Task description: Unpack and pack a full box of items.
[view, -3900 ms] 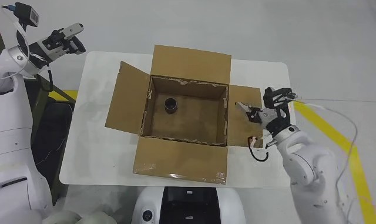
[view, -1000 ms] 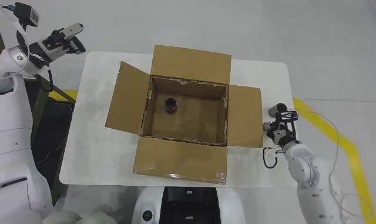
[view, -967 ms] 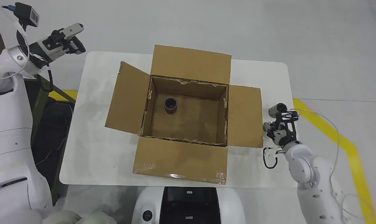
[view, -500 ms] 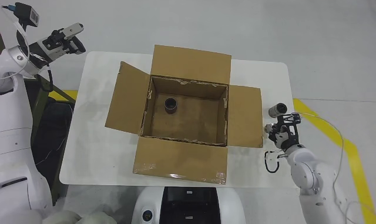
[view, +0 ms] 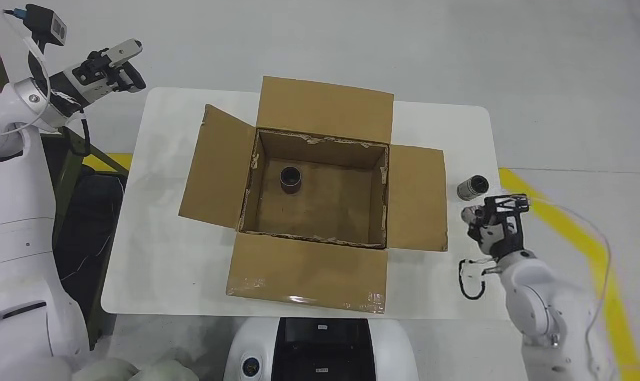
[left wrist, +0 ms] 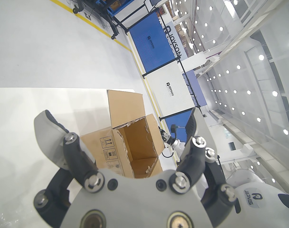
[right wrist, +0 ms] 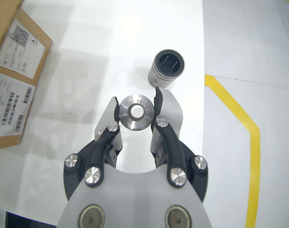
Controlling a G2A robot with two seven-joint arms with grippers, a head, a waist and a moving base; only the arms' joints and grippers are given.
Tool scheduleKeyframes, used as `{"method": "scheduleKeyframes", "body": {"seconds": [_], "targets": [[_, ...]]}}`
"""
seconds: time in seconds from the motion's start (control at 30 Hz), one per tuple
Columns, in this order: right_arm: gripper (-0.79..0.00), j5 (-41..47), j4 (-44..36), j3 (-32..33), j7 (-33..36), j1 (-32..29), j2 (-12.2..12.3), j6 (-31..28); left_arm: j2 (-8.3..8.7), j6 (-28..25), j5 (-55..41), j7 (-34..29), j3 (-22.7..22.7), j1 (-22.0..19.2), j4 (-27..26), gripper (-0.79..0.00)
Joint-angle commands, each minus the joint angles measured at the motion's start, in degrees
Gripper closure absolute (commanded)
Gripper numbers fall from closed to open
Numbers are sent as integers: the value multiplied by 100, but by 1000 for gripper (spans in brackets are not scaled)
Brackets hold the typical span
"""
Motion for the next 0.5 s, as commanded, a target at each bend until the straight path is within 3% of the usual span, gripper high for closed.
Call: {"method": "scheduleKeyframes", "body": {"seconds": [0.0,0.27,0.47], "targets": [[0,-75,-237,50,11,-85,7,-10,0,0,0,0,0,0,0,-785],[0,-297,-950,237,-39,-217,37,-187,0,0,0,0,0,0,0,-785],[0,-452,-1451,11,-112,-119,49,-460,0,0,0,0,0,0,0,-785]]}}
